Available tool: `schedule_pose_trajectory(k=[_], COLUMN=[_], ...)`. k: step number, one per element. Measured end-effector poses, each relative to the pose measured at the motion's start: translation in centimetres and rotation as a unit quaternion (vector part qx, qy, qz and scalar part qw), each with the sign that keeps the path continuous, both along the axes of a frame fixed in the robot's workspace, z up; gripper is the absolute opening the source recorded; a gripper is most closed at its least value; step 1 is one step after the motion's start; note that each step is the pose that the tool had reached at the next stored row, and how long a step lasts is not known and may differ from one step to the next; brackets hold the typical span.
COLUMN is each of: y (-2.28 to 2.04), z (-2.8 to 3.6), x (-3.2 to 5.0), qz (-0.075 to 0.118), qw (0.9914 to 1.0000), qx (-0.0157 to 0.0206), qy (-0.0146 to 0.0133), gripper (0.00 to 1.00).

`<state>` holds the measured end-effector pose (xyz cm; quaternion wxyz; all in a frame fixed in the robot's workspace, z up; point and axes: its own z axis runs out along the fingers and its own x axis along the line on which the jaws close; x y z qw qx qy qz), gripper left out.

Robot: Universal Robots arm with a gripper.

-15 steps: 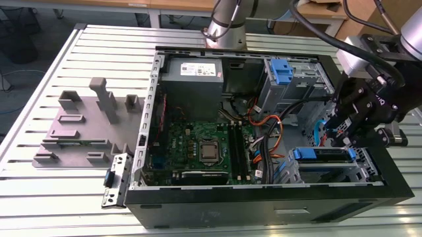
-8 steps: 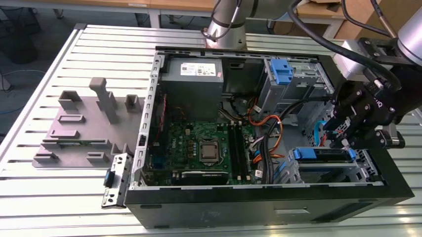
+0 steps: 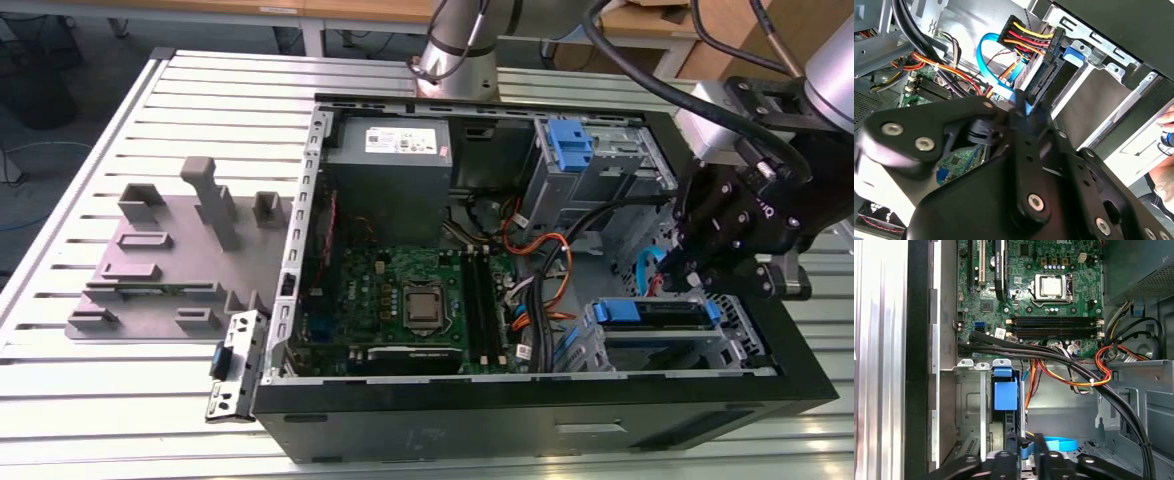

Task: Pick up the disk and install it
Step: 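Insert the first disk wire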

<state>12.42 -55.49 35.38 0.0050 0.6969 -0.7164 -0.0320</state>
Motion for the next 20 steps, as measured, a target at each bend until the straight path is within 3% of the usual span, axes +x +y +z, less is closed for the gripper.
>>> schedule_pose_trajectory(k=[1, 3, 14, 17, 20], y=[0.00, 0.00, -0.04, -0.29, -0.62], z=[0.01, 0.00, 0.01, -0.12, -0.33], x=[0.00, 0.00, 0.00, 0.00, 0.00], qz=[0.000, 0.000, 0.000, 0.000, 0.000], qw=[1.00000, 1.00000, 1.00000, 1.00000, 0.99999], qx=[-0.0002, -0.0004, -0.0018, -0.0016, -0.0016], qy=[0.0000, 0.0000, 0.0000, -0.0005, -0.0028], gripper=[0.29, 0.17, 0.16, 0.16, 0.16])
